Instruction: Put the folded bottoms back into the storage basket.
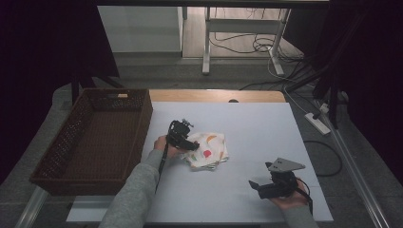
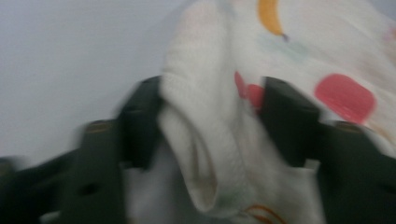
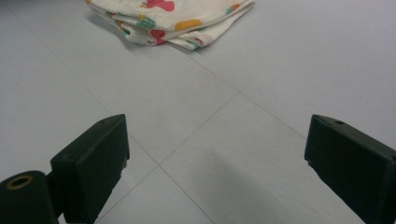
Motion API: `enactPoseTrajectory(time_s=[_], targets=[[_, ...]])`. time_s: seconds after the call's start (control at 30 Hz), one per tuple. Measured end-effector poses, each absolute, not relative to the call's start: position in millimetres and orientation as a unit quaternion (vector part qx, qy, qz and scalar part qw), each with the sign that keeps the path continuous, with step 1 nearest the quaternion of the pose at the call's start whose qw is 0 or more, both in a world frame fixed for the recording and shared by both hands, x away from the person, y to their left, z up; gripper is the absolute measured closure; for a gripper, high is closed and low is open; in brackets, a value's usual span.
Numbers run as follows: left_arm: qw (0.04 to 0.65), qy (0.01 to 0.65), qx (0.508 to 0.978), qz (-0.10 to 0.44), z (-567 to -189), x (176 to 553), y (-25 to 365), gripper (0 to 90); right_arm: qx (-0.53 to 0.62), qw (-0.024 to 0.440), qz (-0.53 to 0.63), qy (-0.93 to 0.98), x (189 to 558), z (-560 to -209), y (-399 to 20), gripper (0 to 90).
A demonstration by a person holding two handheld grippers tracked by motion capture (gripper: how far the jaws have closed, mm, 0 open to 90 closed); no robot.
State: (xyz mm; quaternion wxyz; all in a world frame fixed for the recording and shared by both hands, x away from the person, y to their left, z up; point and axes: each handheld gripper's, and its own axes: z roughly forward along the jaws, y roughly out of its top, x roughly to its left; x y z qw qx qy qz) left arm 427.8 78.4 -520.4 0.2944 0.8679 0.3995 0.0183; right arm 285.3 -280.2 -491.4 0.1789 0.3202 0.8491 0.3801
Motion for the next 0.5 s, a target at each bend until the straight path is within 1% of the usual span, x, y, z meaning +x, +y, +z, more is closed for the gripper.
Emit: enactPoseTrajectory(time_s=[0.03,0.1,0.13,0.23,0.5], targets=[[0.294,0.395,0.870,0.014,-520,427,78,60.5,0.320,0.179,0.380,0.849,285,-491,-280,6.8],[0.296,0.390,0.872,0.005,-521,426,76,70.6,0.320,0.179,0.379,0.849,285,-491,-280,6.8],[0.298,0.390,0.872,0.004,-521,425,75,72.8,0.320,0.179,0.379,0.849,285,-491,-280,6.8],[0.295,0.382,0.876,0.011,-519,424,74,76.0,0.321,0.180,0.379,0.849,285,-491,-280,6.8],[0.316,0.365,0.876,0.017,-503,419,75,76.7,0.323,0.182,0.378,0.848,285,-491,-281,6.8]])
